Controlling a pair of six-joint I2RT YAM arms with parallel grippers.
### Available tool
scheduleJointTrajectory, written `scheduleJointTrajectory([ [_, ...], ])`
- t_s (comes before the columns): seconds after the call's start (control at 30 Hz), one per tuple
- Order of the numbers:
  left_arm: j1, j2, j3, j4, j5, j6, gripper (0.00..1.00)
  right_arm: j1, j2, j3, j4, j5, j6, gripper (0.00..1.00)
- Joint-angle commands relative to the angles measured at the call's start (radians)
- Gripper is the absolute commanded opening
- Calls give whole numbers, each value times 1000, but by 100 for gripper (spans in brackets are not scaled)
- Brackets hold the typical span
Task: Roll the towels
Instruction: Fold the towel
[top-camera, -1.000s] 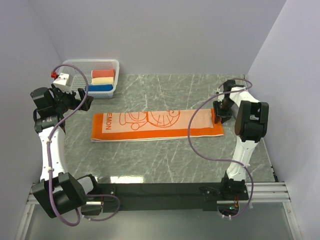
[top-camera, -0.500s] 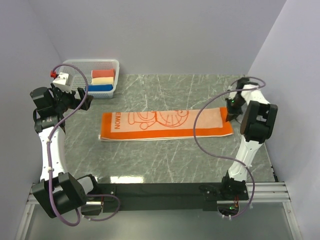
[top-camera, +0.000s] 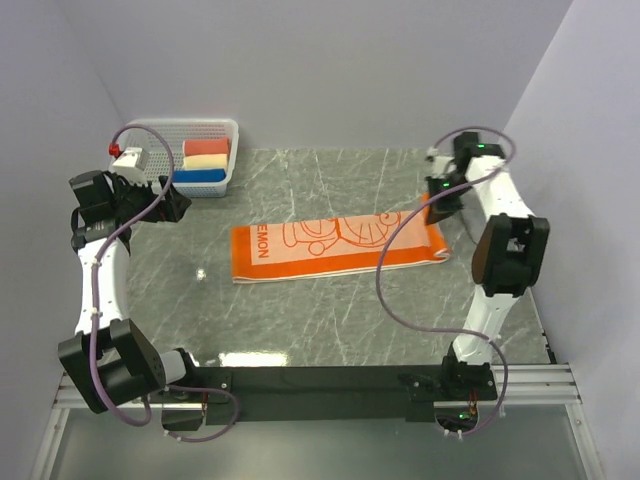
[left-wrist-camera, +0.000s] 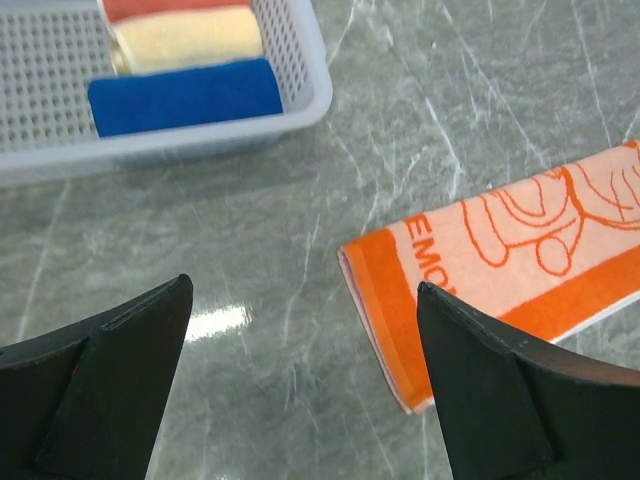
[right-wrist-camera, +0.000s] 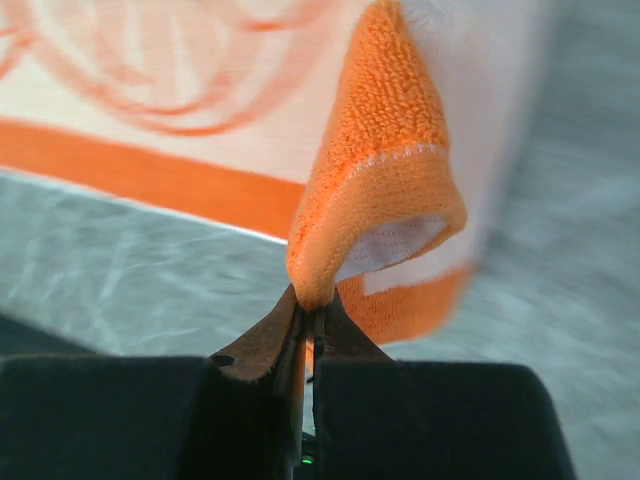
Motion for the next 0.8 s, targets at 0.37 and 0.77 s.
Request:
scheduleJointTrajectory([
  [0.37, -40, 12, 12, -117, -59, -15, 99, 370, 125, 57, 163, -209, 234, 0],
  [0.77, -45, 4, -33, -94, -63, -35, 99, 427, 226, 159, 181, -199, 274, 0],
])
